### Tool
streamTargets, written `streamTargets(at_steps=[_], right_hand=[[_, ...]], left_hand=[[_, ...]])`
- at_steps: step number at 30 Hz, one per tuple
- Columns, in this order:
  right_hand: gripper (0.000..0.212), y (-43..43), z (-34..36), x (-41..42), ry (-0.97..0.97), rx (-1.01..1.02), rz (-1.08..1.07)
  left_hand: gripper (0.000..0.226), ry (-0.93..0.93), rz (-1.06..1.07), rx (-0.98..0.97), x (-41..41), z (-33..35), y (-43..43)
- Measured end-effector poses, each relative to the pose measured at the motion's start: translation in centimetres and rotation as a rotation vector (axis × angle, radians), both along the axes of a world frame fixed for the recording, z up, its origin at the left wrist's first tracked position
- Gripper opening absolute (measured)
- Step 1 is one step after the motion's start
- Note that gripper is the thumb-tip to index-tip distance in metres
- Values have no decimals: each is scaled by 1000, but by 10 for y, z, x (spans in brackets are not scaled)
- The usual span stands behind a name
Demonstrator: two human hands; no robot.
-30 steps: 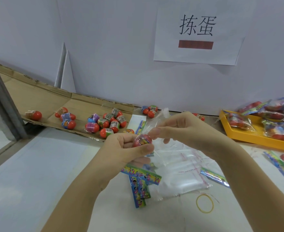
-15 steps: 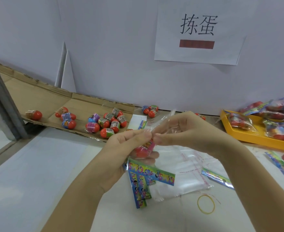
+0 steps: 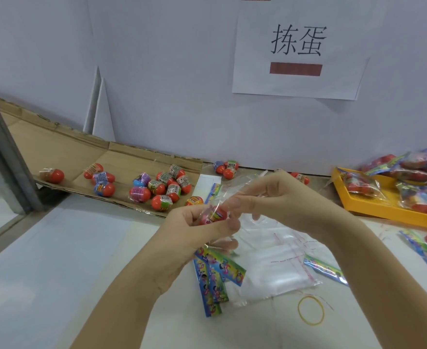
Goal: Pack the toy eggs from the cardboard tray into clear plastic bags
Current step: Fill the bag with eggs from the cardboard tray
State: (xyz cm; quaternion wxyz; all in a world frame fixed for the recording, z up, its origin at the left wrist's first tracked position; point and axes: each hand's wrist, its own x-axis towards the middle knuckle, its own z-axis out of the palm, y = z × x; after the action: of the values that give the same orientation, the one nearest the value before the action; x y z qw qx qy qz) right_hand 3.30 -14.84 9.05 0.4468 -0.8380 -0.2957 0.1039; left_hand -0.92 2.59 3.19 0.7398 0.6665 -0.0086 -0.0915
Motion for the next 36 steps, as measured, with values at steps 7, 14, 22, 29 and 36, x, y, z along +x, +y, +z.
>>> streamTargets(at_steps=[7,14,22,29,36], right_hand=[[7,-1,-9,13,-50,414,-238],[59,45,-74,52,-561,-458,-158],[31,79,-89,67,-543,-592,-66],[20,41,-52,49,20,779,-493],[11,-2,19,22,-302,699,-214]], left_hand=[[43,-39,135,54,1,-3,1],[45,-113,454,-192,10,-8,16],[45,-132,472,-285,14,-12,20],[51,-129,441,-278,14,-12,16],[45,-153,242,-193,10,-7,10]])
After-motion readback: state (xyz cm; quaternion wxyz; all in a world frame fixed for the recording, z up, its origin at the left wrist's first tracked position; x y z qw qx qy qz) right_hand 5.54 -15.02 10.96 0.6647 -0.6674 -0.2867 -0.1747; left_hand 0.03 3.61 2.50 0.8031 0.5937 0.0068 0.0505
